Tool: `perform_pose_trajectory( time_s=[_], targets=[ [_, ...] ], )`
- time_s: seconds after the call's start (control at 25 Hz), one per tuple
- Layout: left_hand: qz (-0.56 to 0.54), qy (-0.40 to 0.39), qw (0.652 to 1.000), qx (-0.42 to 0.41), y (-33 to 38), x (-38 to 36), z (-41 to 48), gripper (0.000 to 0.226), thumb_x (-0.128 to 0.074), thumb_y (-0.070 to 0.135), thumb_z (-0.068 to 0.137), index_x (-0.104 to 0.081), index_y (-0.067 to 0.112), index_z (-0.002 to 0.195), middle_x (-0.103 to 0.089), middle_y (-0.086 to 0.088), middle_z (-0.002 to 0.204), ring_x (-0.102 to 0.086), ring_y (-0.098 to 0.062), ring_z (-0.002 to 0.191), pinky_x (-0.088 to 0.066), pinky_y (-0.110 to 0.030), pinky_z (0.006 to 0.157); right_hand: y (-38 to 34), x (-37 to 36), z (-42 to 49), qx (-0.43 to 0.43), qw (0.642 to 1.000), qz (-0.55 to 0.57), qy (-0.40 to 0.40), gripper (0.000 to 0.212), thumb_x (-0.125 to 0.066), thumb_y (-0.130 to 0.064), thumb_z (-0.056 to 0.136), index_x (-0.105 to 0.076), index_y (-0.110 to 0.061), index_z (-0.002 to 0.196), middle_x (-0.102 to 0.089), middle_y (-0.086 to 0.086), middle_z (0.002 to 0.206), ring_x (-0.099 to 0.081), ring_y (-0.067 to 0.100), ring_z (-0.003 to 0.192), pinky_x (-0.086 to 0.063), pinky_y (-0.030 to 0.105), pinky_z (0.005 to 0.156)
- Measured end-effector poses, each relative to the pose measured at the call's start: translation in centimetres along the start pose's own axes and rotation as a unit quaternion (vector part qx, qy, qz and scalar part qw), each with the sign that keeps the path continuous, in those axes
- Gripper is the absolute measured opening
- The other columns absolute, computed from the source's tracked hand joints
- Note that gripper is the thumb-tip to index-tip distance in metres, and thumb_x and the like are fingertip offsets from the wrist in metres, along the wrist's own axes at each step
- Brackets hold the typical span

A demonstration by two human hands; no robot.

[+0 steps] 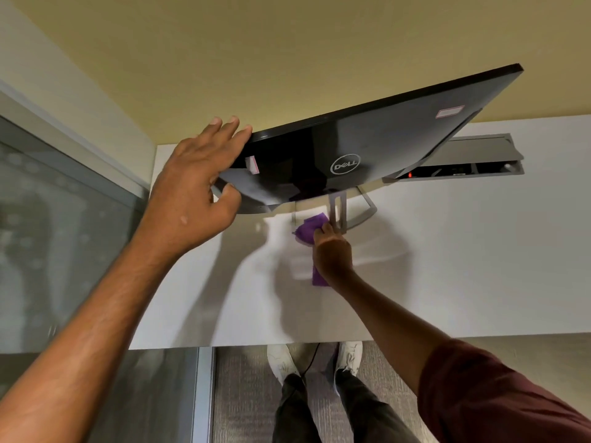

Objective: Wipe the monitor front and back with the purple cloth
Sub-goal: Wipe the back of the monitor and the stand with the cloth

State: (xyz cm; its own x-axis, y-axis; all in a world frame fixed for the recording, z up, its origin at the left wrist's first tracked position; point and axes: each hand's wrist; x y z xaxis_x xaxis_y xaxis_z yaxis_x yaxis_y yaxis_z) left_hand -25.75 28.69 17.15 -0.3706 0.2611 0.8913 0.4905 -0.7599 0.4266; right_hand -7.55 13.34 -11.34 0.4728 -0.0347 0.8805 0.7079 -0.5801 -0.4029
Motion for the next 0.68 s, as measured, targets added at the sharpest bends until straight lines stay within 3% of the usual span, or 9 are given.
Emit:
perform_pose_trajectory(
  time_s=[0.16,0.28,0.44,0.56,0.68],
  targets=[
    [0.002,-0.009,1.0,-0.005,0.1,0.3,-0.4,0.083,-0.05,0.012,0.083,-0.037,0.025,0.164,-0.03,0.002,0.173,-0.02,-0.013,0.162,-0.019,-0.041,0.132,-2.5,-1.8,1.2,0.04,0.999,0.011,-0.021,0.029,-0.053,-0.008,0.105,-0.064,-0.007,0.132,-0.058,0.018,0.138,-0.056,0.039,0.126,-0.049,0.05,0.102],
    [0.002,-0.014,1.0,0.0,0.1,0.5,-0.5,0.085,-0.047,0.011,0.081,-0.035,0.024,0.165,-0.028,0.002,0.173,-0.019,-0.013,0.163,-0.019,-0.044,0.132,-4.5,-3.0,2.6,0.041,0.998,0.055,-0.008,0.024,-0.057,-0.021,0.108,-0.064,-0.012,0.13,-0.06,0.011,0.135,-0.058,0.029,0.121,-0.053,0.041,0.104],
    [0.003,-0.022,1.0,-0.003,-0.2,0.7,-0.2,0.086,-0.048,0.011,0.081,-0.034,0.023,0.165,-0.027,0.002,0.174,-0.018,-0.014,0.163,-0.017,-0.04,0.133,-6.1,-3.8,6.0,-0.035,0.984,0.156,0.079,0.023,-0.053,-0.032,0.111,-0.067,-0.016,0.117,-0.062,0.004,0.115,-0.061,0.017,0.102,-0.056,0.028,0.086],
    [0.025,-0.029,0.999,-0.013,-0.5,0.5,-0.2,0.085,-0.05,0.013,0.083,-0.032,0.022,0.166,-0.026,0.001,0.174,-0.019,-0.016,0.163,-0.019,-0.042,0.132,-6.4,-3.4,8.5,-0.149,0.938,0.304,0.075,0.033,-0.046,-0.047,0.111,-0.063,-0.022,0.125,-0.067,-0.001,0.112,-0.069,0.018,0.099,-0.052,0.022,0.074],
    [0.037,-0.028,0.999,-0.018,-0.6,0.3,0.0,0.084,-0.049,0.016,0.084,-0.031,0.022,0.166,-0.026,0.001,0.174,-0.018,-0.018,0.163,-0.022,-0.048,0.131,-6.5,-3.8,9.1,-0.167,0.919,0.351,0.069,0.039,-0.04,-0.054,0.111,-0.06,-0.024,0.126,-0.069,-0.003,0.108,-0.07,0.019,0.096,-0.055,0.026,0.076]
  ],
)
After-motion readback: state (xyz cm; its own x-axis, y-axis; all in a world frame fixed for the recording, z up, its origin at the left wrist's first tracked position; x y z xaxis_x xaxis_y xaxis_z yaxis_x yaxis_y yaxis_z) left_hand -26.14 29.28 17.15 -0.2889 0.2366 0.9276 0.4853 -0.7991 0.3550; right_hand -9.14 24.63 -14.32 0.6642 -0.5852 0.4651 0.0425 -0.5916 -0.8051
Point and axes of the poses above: each hand's wrist, its own z-axis towards the middle knuckle, its own x-axis out of the back of the hand, y = z × x
